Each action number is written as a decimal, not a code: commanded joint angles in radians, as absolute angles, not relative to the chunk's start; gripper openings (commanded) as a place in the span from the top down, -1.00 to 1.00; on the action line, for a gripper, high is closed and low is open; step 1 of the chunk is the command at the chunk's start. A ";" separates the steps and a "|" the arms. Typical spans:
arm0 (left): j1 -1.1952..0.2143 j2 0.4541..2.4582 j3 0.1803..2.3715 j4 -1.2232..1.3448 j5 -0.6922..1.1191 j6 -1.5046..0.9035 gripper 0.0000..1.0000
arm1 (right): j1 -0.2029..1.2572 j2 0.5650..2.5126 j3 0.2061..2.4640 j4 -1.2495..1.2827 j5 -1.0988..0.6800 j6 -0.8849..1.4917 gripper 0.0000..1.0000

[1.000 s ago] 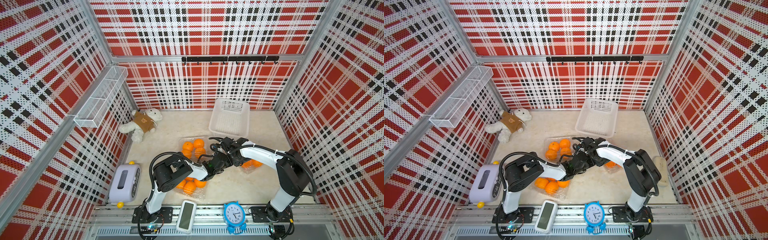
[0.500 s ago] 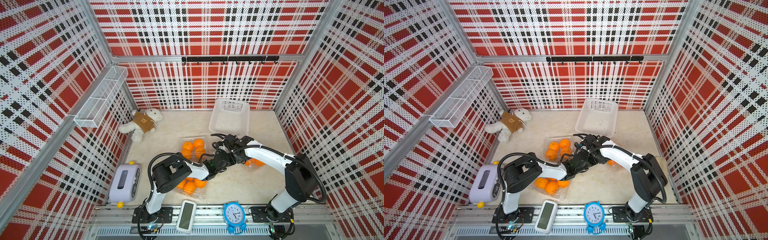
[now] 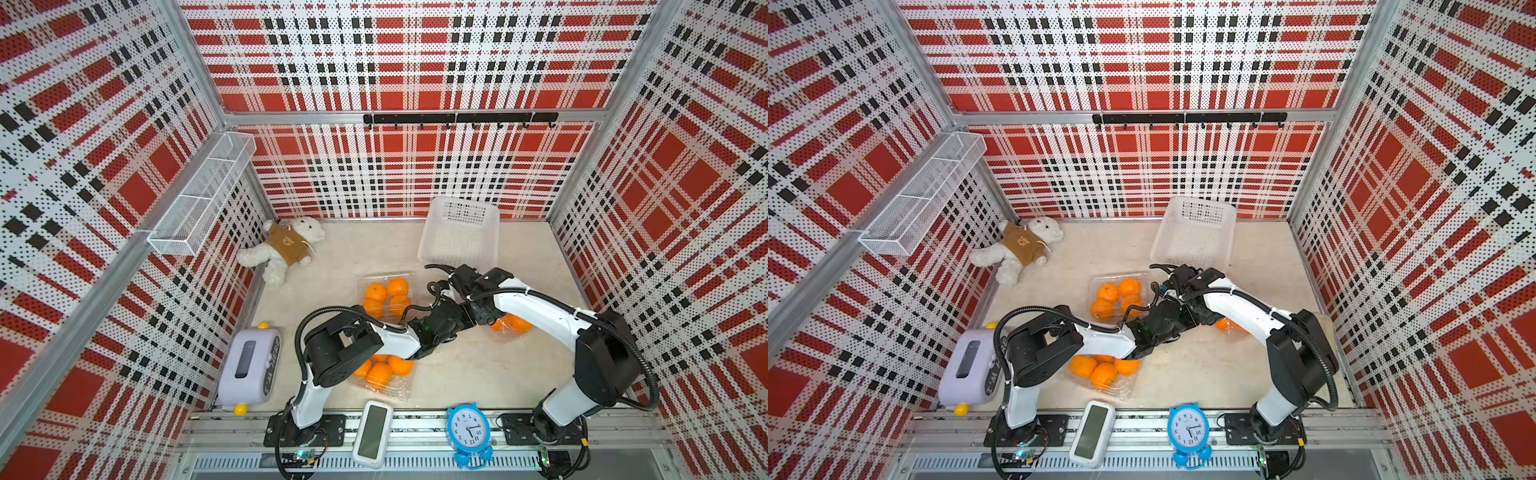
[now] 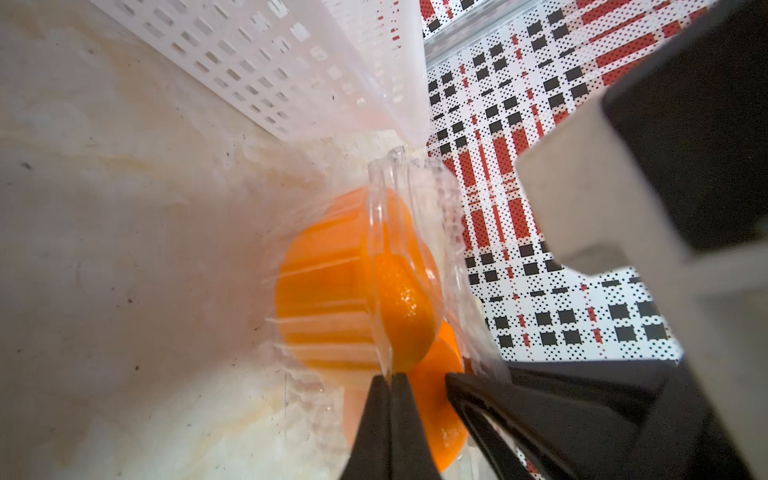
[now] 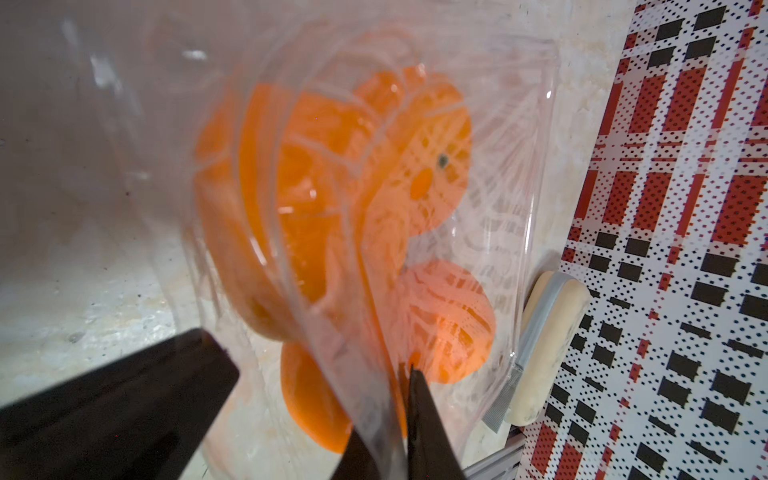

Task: Take oranges out of containers
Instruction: Open the packing box at the center of the board.

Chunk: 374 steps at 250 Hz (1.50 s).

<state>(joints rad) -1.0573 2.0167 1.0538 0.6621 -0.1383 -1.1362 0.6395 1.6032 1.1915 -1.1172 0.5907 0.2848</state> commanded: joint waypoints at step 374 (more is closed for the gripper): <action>-1.081 2.043 0.970 0.591 -0.158 -1.052 1.00 | 0.589 1.520 1.339 -1.123 0.625 0.198 0.84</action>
<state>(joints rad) -1.0618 2.0293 0.9878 0.7795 -0.1398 -1.0904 0.5957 1.5097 1.2633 -1.1233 0.4530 0.1791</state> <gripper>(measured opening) 0.046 0.080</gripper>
